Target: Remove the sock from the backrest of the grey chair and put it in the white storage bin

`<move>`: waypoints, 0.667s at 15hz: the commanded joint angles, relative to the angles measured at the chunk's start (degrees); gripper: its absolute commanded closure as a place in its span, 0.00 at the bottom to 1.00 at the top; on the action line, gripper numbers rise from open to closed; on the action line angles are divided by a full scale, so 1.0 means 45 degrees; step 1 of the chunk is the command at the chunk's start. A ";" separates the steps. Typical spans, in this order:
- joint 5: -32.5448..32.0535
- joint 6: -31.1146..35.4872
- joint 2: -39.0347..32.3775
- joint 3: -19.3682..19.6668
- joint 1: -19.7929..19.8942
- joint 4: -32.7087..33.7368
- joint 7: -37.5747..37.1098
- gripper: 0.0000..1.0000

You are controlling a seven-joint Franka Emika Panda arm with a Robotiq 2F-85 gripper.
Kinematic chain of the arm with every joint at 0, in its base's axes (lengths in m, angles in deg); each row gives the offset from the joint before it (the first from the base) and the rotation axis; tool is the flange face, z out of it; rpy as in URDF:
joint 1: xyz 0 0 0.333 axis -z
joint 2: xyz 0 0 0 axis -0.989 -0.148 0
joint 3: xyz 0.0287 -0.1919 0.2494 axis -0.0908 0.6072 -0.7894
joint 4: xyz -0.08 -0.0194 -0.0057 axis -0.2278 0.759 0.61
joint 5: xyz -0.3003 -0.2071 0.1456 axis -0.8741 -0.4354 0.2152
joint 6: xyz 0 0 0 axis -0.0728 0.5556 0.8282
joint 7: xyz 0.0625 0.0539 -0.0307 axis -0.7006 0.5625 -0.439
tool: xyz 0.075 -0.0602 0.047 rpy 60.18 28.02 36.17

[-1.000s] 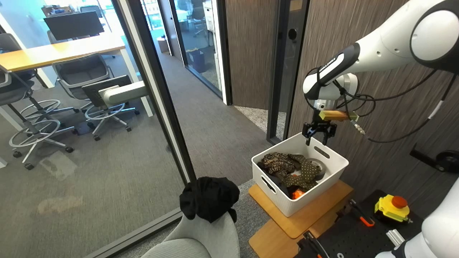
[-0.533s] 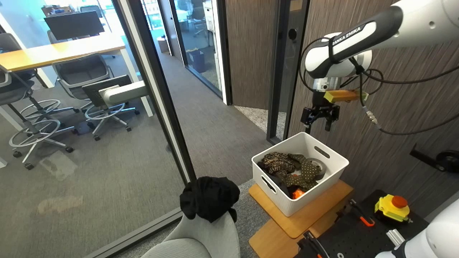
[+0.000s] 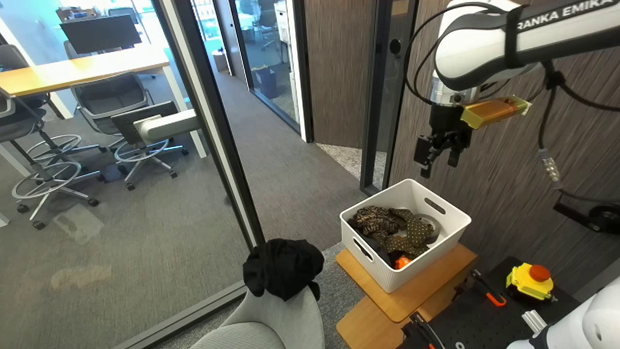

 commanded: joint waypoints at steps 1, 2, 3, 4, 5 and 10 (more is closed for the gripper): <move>-0.0125 -0.0216 0.2433 -0.0107 -0.0413 -0.1425 0.0053 0.00; -0.0093 -0.0402 0.2706 -0.0084 -0.0506 -0.1536 0.0143 0.00; -0.0107 -0.0545 0.2911 -0.0078 -0.0582 -0.1629 0.0182 0.00; -0.0111 -0.0655 0.3108 -0.0035 -0.0638 -0.1712 0.0262 0.00; -0.0113 -0.0726 0.3250 -0.0022 -0.0671 -0.1773 0.0286 0.00; -0.0123 -0.0817 0.3544 0.0079 -0.0725 -0.1962 0.0507 0.00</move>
